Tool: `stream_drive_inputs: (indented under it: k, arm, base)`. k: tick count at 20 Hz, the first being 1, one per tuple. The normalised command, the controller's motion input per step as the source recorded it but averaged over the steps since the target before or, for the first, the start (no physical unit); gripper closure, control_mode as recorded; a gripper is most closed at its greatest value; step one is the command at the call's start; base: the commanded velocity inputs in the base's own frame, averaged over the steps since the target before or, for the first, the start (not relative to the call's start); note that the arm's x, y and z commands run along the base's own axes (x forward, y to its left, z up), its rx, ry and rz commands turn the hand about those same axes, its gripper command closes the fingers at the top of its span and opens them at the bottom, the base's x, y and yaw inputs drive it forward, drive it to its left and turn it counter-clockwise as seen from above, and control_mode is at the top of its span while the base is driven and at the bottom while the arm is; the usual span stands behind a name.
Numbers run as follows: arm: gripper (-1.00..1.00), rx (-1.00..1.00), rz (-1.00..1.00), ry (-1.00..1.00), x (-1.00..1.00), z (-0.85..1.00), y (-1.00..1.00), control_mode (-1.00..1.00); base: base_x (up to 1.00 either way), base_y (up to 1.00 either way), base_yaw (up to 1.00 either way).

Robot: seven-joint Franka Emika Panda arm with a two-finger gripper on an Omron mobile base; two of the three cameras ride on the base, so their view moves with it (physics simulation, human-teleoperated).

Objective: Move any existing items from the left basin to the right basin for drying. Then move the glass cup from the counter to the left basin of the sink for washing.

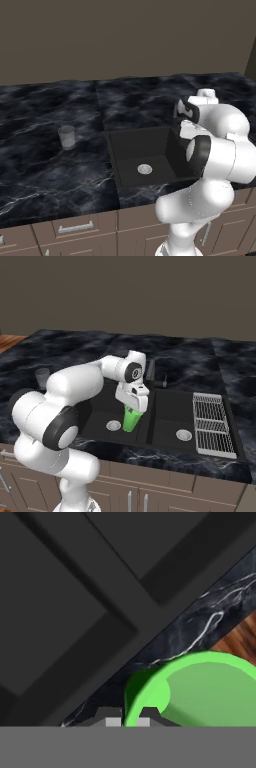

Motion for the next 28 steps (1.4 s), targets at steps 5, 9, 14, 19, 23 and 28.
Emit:
stream_drive_inputs:
  k: [5, 9, 14, 19, 23, 28]
  arm:
    - [1.00, 0.00, -0.01, 0.00, -0.06, 0.02, -0.42, -1.00]
    - [1.00, 0.00, 0.00, 0.00, 0.00, 0.00, -0.44, -1.00]
    - [1.00, 0.00, 0.00, 0.00, 0.00, 0.00, -0.46, -1.00]
    - [1.00, 0.00, 0.00, -0.05, 0.00, -0.01, -0.39, -1.00]
    - [1.00, 0.00, 0.00, -0.12, 0.00, -0.02, -0.30, -1.00]
    - [1.00, 0.00, 0.00, -0.08, 0.00, -0.06, -0.26, -1.00]
  base:
    - [0.00, 0.00, 0.00]
    - [0.00, 0.00, 0.00]
    - [0.00, 0.00, 0.00]
    - [0.00, 0.00, 0.00]
    - [0.00, 0.00, 0.00]
    - [0.00, 0.00, 0.00]
